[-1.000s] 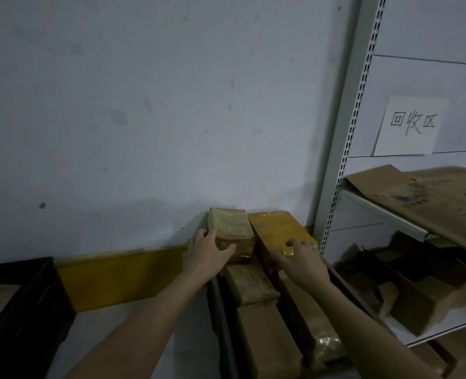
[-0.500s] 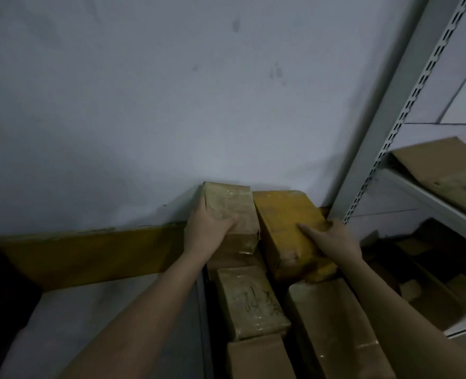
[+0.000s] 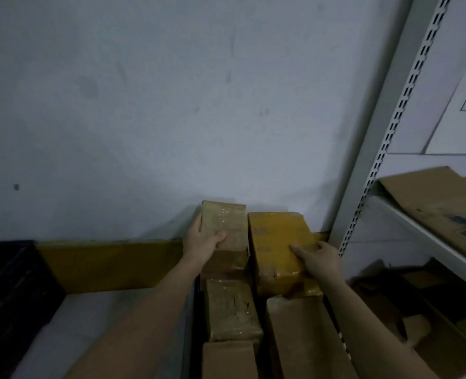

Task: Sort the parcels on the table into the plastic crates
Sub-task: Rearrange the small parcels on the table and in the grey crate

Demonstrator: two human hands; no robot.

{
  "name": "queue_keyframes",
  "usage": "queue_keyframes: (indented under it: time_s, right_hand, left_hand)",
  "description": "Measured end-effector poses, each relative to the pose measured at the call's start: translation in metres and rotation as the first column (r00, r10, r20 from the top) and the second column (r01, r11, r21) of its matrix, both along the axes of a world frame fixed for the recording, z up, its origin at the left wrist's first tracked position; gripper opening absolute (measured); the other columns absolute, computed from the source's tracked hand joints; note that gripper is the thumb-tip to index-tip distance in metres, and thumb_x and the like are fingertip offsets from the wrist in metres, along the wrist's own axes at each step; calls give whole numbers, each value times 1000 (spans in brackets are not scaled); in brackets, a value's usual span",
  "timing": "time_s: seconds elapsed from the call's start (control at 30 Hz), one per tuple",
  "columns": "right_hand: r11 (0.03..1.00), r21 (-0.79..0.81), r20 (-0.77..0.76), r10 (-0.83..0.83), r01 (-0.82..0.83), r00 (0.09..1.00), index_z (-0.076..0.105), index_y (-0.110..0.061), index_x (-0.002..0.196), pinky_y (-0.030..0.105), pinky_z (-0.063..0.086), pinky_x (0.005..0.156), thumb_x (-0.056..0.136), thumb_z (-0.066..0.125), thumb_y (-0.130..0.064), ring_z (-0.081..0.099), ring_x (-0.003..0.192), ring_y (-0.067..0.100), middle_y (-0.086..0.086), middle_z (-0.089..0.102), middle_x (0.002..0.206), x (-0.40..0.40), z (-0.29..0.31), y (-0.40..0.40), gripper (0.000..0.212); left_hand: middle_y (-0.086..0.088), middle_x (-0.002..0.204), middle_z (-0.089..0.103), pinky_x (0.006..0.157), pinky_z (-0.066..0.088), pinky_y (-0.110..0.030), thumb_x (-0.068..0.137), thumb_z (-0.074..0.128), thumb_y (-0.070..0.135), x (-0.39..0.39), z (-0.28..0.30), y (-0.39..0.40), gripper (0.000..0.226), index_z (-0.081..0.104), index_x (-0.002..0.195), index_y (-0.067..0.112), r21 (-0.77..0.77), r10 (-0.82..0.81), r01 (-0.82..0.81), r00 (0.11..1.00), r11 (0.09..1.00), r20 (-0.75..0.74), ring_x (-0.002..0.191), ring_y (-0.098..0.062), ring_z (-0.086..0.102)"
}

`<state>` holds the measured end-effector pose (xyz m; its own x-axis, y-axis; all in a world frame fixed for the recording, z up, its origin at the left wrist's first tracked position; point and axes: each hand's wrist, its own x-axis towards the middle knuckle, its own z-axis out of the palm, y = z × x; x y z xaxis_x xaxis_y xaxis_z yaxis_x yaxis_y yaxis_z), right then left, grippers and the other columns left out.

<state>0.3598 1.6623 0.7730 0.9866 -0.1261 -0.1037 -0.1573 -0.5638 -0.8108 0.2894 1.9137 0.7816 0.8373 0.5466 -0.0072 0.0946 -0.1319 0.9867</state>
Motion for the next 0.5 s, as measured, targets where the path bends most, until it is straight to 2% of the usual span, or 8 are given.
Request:
queue_keyframes:
  time_s: [0.07,0.17,0.3,0.4,0.5]
  right_hand:
    - [999,46,55,3,-5,998,48,-10,143,55,51,97,72,77,-63,58,118,36,12,58,135,-5,12,-1,94]
    - [994,100,137,22,-36,990,50,-8,141,55,52,96,74,78,-58,60,115,36,13,60,131,-9,43,-4,87]
    - [961,252,258,46,-113,965,53,-10,138,52,54,93,77,77,-56,62,111,32,11,64,127,-23,85,0,80]
    - [923,322,296,112,-210,949,50,-15,140,52,52,98,79,75,-56,60,116,31,8,61,133,-42,99,16,78]
    - [881,363,300,198,-304,933,48,-16,142,52,50,99,82,73,-54,58,120,33,8,58,136,-65,100,40,76]
  left_hand:
    - [5,122,63,85,58,-36,83,79,16,-11,18,-5,72,45,144,30,-26,19,-17,997,1000,70,112,-19,62]
    - [9,126,58,75,53,-22,84,77,20,-33,54,-6,75,39,148,29,33,63,-70,980,997,187,108,-11,59]
    - [9,132,55,91,53,-33,84,78,24,-69,91,-1,76,38,149,32,123,149,-191,946,974,288,118,-14,54]
    - [7,130,57,88,55,-32,83,79,25,-99,99,3,75,40,147,32,100,228,-274,916,956,330,118,-17,56]
    - [7,127,57,76,55,-23,82,81,26,-131,100,6,76,41,147,30,50,301,-340,885,939,356,113,-15,58]
